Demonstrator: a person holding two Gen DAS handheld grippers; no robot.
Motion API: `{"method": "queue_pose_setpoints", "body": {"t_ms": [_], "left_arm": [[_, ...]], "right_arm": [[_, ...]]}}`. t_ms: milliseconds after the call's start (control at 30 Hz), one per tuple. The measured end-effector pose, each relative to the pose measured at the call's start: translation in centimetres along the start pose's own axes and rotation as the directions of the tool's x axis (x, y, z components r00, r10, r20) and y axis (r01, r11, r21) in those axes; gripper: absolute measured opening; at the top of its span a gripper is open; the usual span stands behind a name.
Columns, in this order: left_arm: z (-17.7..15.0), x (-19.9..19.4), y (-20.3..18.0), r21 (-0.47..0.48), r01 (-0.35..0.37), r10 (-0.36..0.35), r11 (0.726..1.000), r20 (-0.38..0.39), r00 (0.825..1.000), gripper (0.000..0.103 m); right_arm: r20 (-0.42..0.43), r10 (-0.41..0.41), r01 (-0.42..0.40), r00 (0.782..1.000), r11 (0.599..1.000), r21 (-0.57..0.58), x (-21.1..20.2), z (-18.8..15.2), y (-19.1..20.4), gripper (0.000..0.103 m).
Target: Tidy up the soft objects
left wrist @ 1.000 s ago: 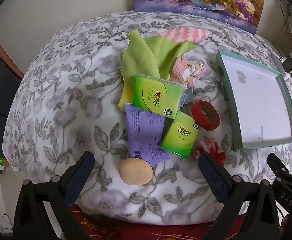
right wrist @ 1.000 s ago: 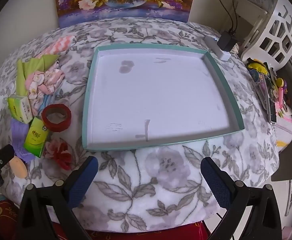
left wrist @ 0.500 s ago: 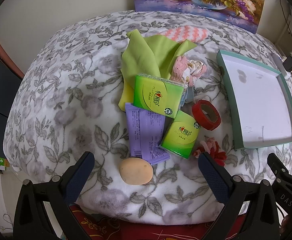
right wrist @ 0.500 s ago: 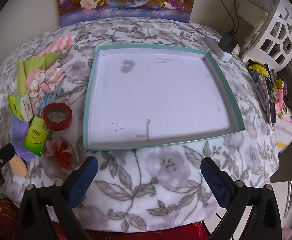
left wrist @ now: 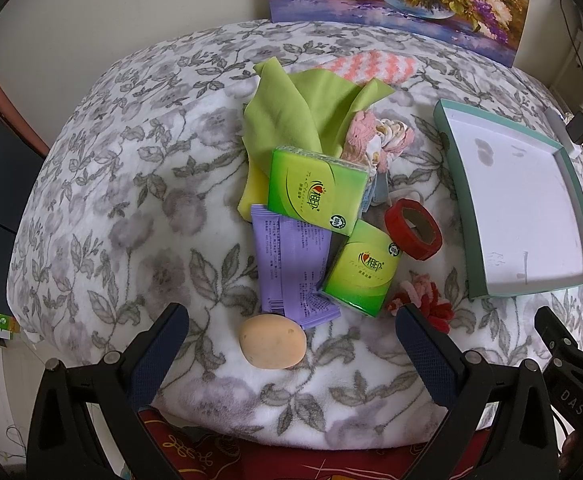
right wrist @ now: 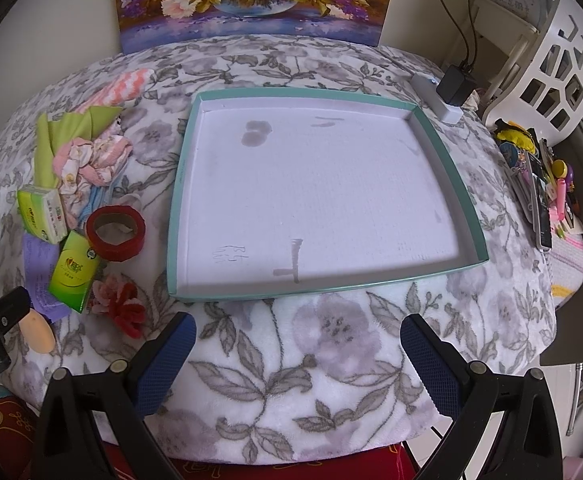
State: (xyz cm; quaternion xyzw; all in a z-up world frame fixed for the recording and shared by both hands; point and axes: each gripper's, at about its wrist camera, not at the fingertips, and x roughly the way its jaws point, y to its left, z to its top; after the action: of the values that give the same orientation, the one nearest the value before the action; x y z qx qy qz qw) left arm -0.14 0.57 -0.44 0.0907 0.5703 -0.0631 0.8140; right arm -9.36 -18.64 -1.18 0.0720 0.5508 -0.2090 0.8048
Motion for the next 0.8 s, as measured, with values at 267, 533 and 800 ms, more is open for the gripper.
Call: {"method": "queue_pose_setpoints", "body": {"t_ms": [267,533,800], "left_arm": [[-0.09,0.01,0.09,0.000,-0.001,0.001,1.000,0.000,1.000,0.103],[-0.07,0.00,0.05,0.000,-0.002,0.002,1.000,-0.002,1.000,0.103],[-0.12,0.01,0.10,0.001,-0.002,0.002,1.000,-0.003,1.000,0.103]], "right_arm": [[0.000,0.000,0.000,1.000,1.000,-0.003,-0.06,0.02,0.06,0.103],[0.000,0.000,0.000,1.000,1.000,-0.004,-0.09,0.06,0.14,0.103],[0.000,-0.001,0.001,1.000,1.000,-0.005,-0.08,0.05,0.16,0.103]]}}
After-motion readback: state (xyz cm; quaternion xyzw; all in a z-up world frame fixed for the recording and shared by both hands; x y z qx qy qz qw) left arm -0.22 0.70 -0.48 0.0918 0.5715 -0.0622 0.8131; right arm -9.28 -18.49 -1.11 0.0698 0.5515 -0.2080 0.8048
